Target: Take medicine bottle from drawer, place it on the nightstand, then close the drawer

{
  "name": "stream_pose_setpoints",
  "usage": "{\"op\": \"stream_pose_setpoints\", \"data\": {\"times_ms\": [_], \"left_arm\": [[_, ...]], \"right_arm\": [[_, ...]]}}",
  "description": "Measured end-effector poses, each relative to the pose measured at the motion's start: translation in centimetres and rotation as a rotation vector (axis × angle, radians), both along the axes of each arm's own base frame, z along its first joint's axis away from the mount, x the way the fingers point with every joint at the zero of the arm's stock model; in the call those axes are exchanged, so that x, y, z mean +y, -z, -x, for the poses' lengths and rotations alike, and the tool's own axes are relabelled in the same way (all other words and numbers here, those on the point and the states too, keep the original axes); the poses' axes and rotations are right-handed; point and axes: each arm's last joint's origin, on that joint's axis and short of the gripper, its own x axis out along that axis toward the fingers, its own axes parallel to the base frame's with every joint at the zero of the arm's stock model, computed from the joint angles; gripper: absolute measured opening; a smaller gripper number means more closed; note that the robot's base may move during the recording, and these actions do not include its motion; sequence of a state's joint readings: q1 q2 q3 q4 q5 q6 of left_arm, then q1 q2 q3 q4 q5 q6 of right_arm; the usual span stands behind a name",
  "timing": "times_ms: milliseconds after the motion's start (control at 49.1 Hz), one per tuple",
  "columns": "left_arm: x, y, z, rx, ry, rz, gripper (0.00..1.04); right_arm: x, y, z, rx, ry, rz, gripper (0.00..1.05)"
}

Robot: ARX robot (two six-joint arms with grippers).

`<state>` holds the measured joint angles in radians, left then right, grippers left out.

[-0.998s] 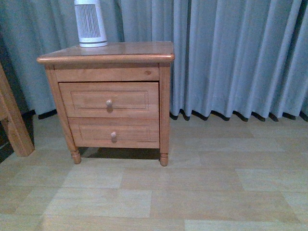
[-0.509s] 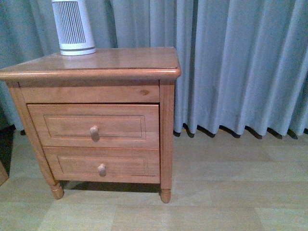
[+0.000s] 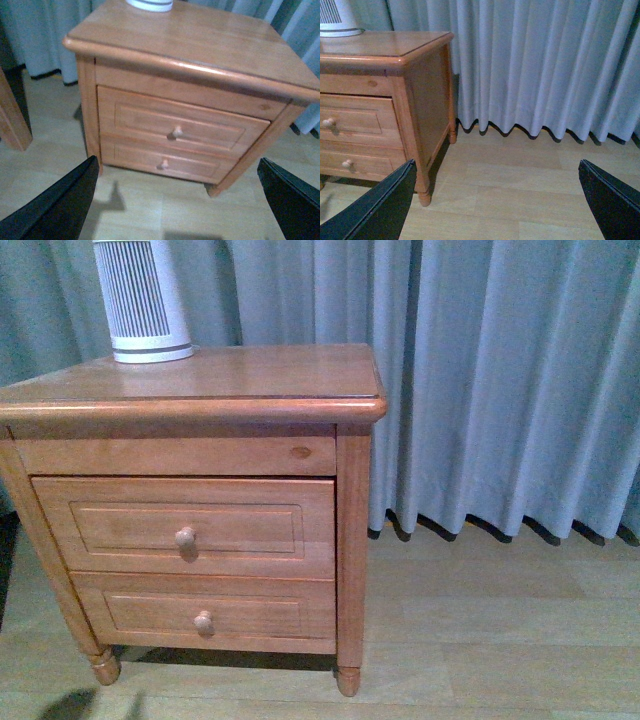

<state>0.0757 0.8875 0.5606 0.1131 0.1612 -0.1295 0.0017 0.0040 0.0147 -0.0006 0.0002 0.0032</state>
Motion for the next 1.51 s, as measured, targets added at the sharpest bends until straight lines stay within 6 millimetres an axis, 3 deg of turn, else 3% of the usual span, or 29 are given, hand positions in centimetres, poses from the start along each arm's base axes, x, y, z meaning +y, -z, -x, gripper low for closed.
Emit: {"op": "stream_pose_setpoints", "data": {"times_ms": [102,244,407,672,957,1120,1507], "left_arm": [[-1.4,1.2,-5.4,-0.024,0.037,-0.003,0.98],[-4.1,6.7,-11.0,0.064,0.135,-0.017,0.98],[-4.9,12.0,-14.1,0.166,0.148,-0.025,0.98],[-5.9,17.7,-18.0,0.210,0.182,0.003,0.98],[-7.2,19.4,-21.1,0.150,0.210,0.021,0.98],[-6.7,20.7,-23.2,0.138,0.173,-0.005,0.98],[-5.2,21.2,-24.2,0.118,0.135,-0.038,0.98]], "right_arm": [[0.0,0.0,0.0,0.000,0.000,0.000,0.98],[0.0,0.0,0.0,0.000,0.000,0.000,0.98],[0.0,0.0,0.0,0.000,0.000,0.000,0.98],[0.0,0.0,0.0,0.000,0.000,0.000,0.98],[0.0,0.0,0.0,0.000,0.000,0.000,0.98],[0.0,0.0,0.0,0.000,0.000,0.000,0.98],[0.0,0.0,0.0,0.000,0.000,0.000,0.98]]}}
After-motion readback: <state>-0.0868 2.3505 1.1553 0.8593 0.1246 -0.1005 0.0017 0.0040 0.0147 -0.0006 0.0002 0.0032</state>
